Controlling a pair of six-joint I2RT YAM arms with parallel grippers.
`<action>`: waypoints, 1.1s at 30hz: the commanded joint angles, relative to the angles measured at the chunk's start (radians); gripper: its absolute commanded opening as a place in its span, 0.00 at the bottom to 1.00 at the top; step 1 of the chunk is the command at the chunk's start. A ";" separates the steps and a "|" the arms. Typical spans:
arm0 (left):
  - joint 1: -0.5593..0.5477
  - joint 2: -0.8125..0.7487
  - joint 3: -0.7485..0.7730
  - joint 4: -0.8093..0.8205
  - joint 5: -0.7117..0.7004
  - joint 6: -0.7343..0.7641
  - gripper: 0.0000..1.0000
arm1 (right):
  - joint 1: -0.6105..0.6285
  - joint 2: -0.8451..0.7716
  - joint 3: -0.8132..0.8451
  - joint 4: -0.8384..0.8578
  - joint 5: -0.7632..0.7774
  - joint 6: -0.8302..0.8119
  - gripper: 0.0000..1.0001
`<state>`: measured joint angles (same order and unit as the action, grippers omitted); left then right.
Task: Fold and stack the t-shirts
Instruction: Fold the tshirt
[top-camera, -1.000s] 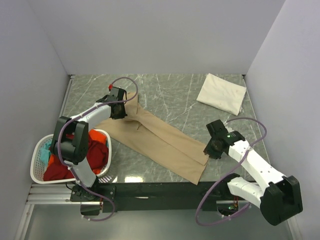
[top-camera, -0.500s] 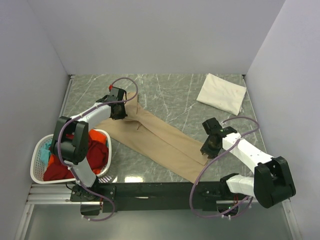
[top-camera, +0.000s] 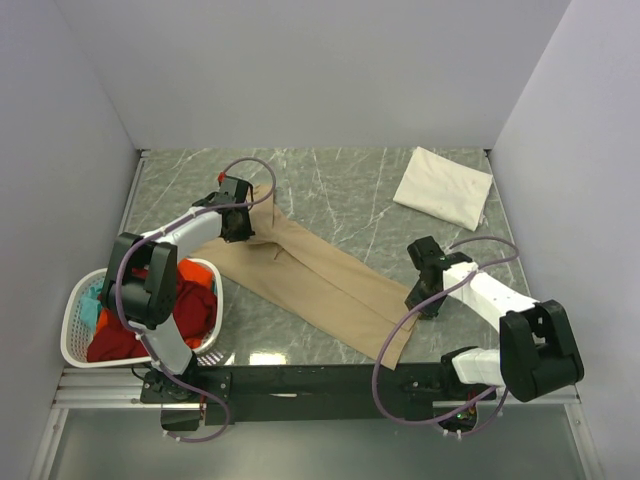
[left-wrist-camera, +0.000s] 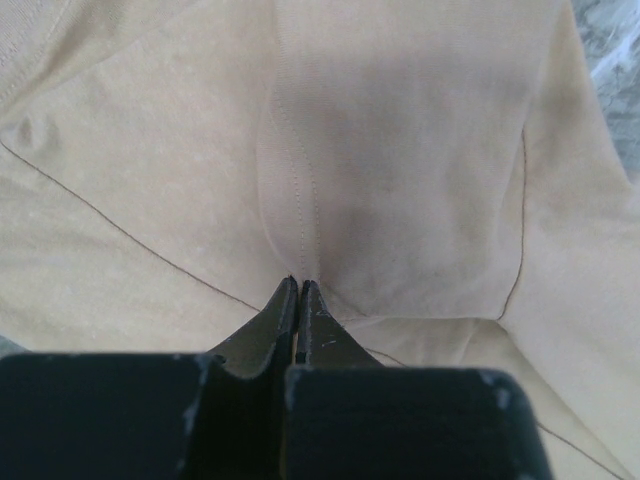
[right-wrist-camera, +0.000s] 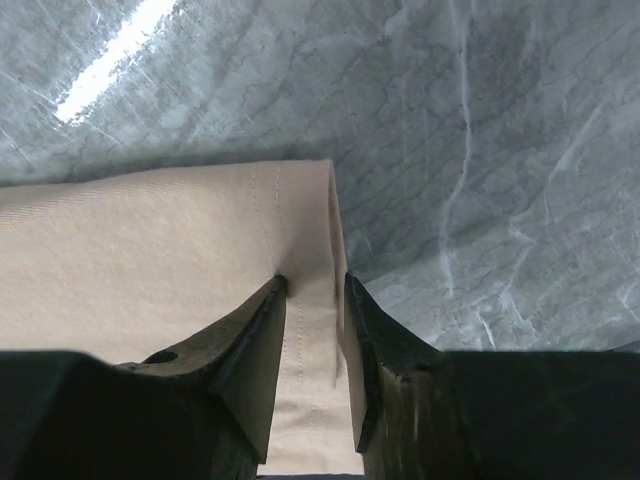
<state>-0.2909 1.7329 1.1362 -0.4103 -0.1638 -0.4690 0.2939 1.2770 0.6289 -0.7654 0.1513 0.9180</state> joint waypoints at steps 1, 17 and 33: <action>0.004 0.002 -0.015 -0.004 0.013 -0.013 0.00 | -0.009 0.022 0.005 0.003 0.051 -0.004 0.35; -0.008 0.099 -0.058 -0.019 0.060 -0.054 0.00 | -0.073 0.108 0.086 -0.017 0.082 -0.096 0.00; -0.160 0.065 -0.073 -0.044 0.365 -0.224 0.02 | -0.328 0.218 0.207 -0.023 0.168 -0.257 0.00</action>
<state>-0.3943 1.8023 1.1027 -0.4011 0.0448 -0.6334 -0.0036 1.4666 0.7876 -0.7750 0.2447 0.6960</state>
